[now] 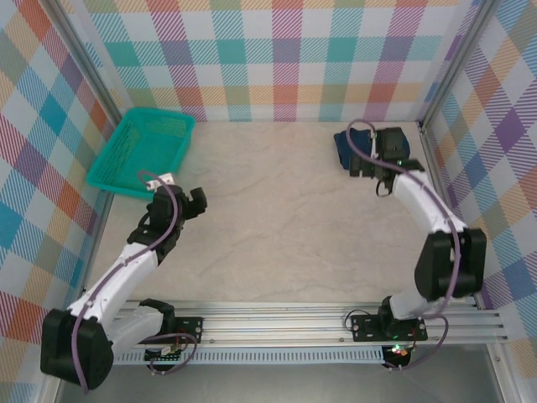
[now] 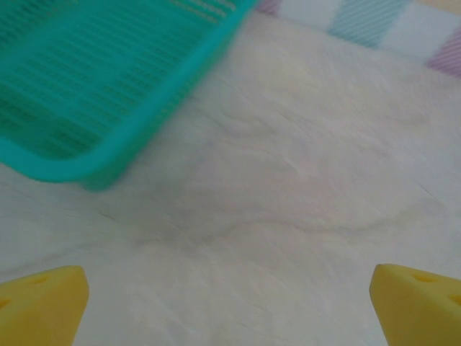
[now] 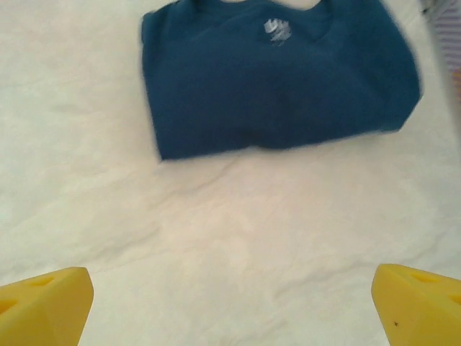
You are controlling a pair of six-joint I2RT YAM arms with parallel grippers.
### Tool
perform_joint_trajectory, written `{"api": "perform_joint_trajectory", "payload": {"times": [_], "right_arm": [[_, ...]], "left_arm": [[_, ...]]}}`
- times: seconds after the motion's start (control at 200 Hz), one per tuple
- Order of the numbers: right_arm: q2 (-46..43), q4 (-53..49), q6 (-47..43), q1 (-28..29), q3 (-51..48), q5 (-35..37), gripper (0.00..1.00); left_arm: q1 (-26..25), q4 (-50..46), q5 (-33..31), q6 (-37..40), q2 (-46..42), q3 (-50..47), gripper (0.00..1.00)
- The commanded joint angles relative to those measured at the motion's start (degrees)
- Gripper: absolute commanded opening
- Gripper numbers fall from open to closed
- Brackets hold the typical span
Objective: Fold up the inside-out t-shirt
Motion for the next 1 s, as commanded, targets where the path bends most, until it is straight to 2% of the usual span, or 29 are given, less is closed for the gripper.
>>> {"api": "perform_joint_trajectory", "payload": {"times": [0.0,0.065,0.13,0.23,0.36,0.405,0.45,0.47,0.565,0.63,0.705,0.76,0.825,0.885,1.0], "right_arm": [[-4.06,10.40,7.11,-0.20,-11.10,-1.16,1.00],[-6.57,15.05,7.75,-0.19,-16.90,1.35,1.00],[-8.04,19.79,6.41,-0.19,-21.31,2.98,1.00],[-8.77,36.21,2.93,-0.19,-31.21,2.70,1.00],[-4.92,53.35,0.51,-0.19,-38.39,1.49,1.00],[-4.22,50.36,0.07,-0.17,-36.80,0.60,1.00],[-3.30,51.50,-1.26,-0.16,-36.52,0.46,1.00],[-3.19,51.45,-1.61,-0.19,-36.35,0.46,1.00],[-2.02,62.09,-4.08,-0.41,-39.69,0.21,1.00],[0.77,66.54,-3.17,-1.54,-40.88,-1.34,1.00],[0.15,65.12,-2.54,-2.58,-40.72,-3.13,1.00],[0.41,65.84,-2.09,-3.15,-41.17,-4.26,1.00],[1.43,67.24,-1.03,-4.26,-41.62,-5.67,1.00],[3.45,72.94,-1.00,-5.11,-43.41,-7.01,1.00],[2.76,71.03,-1.03,-5.04,-43.17,-7.13,1.00]], "left_arm": [[2.04,5.38,-9.65,4.69,-3.13,-3.72,1.00],[3.47,9.67,-11.47,6.29,-3.17,-6.55,1.00],[4.92,17.64,-8.34,10.40,-1.94,-10.39,1.00],[6.32,31.45,-4.81,14.06,3.17,-15.68,1.00],[8.07,37.95,-0.91,14.20,12.42,-15.57,1.00],[8.51,41.71,0.54,13.86,15.90,-15.68,1.00],[8.89,45.46,1.27,13.90,19.69,-15.20,1.00],[8.90,44.35,1.98,13.77,20.32,-14.29,1.00],[9.26,49.00,2.67,14.53,25.55,-13.00,1.00],[10.11,51.72,7.06,15.57,31.05,-11.65,1.00],[10.19,51.36,8.80,15.86,31.40,-11.96,1.00],[10.10,55.54,10.70,17.12,33.38,-12.83,1.00],[9.85,54.54,10.61,17.16,33.08,-12.66,1.00],[9.86,54.16,10.62,17.19,32.97,-12.61,1.00],[9.86,54.33,10.52,17.33,32.93,-12.67,1.00]]}}
